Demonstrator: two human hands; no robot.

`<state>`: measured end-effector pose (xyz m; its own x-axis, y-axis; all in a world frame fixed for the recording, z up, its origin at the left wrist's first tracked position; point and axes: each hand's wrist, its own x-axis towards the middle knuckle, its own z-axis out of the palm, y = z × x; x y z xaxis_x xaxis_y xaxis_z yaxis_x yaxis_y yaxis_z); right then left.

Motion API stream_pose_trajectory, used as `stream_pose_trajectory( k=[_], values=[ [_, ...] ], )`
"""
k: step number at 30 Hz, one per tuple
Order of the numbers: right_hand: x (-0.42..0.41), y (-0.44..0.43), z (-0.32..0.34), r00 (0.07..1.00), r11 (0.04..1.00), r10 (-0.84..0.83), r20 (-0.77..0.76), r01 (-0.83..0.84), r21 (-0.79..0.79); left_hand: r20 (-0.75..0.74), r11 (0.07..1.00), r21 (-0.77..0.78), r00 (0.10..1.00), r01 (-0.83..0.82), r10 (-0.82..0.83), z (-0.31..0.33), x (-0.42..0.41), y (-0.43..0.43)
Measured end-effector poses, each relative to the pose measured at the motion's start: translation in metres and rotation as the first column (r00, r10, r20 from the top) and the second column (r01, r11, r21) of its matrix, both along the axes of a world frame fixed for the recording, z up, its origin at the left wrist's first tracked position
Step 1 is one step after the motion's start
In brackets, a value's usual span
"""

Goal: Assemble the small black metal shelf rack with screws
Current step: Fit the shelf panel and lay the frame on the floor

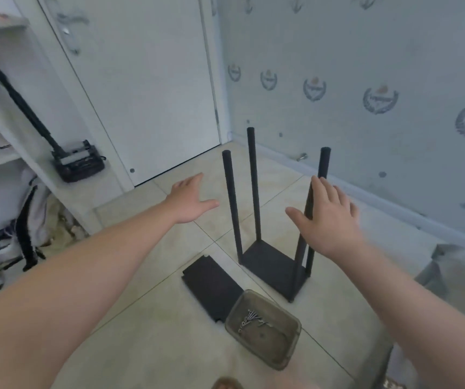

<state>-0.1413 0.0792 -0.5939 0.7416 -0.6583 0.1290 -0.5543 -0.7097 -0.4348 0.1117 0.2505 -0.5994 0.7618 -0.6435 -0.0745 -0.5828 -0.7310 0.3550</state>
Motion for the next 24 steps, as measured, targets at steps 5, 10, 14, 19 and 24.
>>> stream_pose_trajectory(
  k=[5, 10, 14, 19, 24],
  values=[
    [0.018, -0.03, -0.025, 0.988, 0.971, -0.132, 0.074, 0.114, 0.21, -0.2, 0.986, -0.112, 0.975, -0.12, 0.096, -0.017, 0.045, -0.057],
    [0.039, -0.055, -0.054, 0.974, 0.917, -0.167, 0.156, 0.095, 0.387, -0.307, 0.932, -0.309, 0.947, -0.19, 0.091, -0.03, 0.07, -0.103],
    [0.05, -0.071, -0.066, 0.962, 0.906, -0.224, 0.154, 0.147, 0.398, -0.376, 0.844, -0.469, 0.924, -0.259, 0.074, -0.034, 0.073, -0.129],
    [0.055, -0.078, -0.073, 0.949, 0.91, -0.221, 0.225, 0.118, 0.397, -0.386, 0.818, -0.484, 0.915, -0.31, 0.118, -0.038, 0.071, -0.131],
    [0.054, -0.078, -0.065, 0.926, 0.913, -0.234, 0.297, 0.104, 0.395, -0.274, 0.792, -0.564, 0.958, -0.231, 0.085, -0.03, 0.057, -0.098]
  ],
)
